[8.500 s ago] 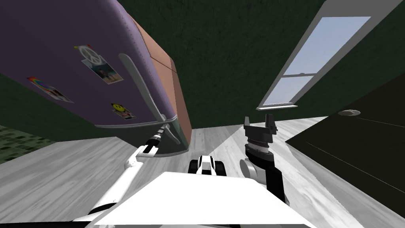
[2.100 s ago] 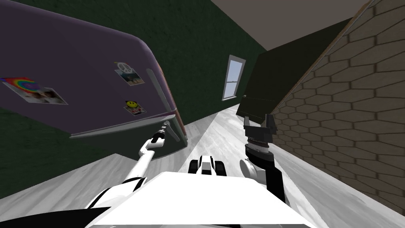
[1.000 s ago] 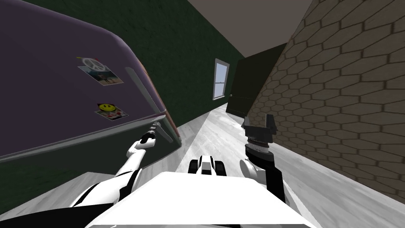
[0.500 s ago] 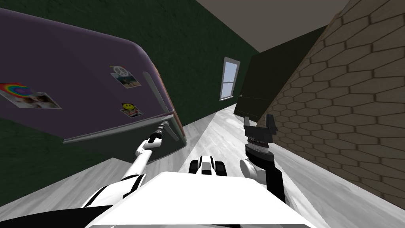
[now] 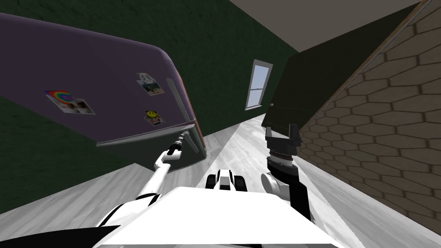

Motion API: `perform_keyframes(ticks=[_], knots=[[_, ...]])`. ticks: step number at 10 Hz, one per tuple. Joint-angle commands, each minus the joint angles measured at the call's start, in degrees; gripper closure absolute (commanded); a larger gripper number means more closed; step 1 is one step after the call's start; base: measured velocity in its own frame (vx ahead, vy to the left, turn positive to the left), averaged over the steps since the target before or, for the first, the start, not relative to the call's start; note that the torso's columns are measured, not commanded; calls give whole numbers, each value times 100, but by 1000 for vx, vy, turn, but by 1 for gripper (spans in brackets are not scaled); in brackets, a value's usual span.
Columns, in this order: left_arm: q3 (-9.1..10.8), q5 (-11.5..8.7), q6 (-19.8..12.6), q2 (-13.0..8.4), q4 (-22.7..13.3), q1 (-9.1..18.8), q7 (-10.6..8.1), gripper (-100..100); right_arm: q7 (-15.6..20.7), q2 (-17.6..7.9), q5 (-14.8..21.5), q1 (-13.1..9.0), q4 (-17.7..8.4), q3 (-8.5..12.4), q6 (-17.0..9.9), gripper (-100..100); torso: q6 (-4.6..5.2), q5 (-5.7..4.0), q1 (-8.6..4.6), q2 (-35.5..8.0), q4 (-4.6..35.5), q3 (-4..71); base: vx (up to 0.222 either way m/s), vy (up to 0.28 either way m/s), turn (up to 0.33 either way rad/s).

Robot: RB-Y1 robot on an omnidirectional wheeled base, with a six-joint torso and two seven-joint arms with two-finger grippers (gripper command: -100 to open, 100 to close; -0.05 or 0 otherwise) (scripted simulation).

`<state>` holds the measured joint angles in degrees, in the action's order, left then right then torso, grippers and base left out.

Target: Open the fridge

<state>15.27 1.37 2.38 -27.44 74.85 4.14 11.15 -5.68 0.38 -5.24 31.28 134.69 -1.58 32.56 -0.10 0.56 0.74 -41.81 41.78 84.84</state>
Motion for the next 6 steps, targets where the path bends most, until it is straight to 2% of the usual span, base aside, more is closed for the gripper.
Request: perform_keyframes(ticks=[1,2,3,4,5,6], knots=[[-208,63,-198,267,456,-199,85,100,0,0,0,1,0,0,0,0,-14,11,0,5,-16,0,57,25,162],[-410,110,-330,464,644,-309,150,100,0,0,0,0,0,0,0,0,-4,1,0,13,-8,7,86,40,340],[-410,110,-330,464,852,-309,150,100,0,0,0,2,0,1,0,0,-9,3,-1,22,-16,12,76,33,151],[-611,157,-462,661,1114,-419,215,100,0,0,0,0,0,0,0,0,6,-4,-6,18,-7,11,103,47,295],[-611,157,-462,661,1247,-419,215,100,0,0,0,1,0,0,0,0,-7,-3,-7,20,-12,10,90,24,151],[-813,204,-594,858,1505,-529,280,100,0,0,0,0,0,0,0,0,8,-12,-18,9,-1,6,90,51,297]])
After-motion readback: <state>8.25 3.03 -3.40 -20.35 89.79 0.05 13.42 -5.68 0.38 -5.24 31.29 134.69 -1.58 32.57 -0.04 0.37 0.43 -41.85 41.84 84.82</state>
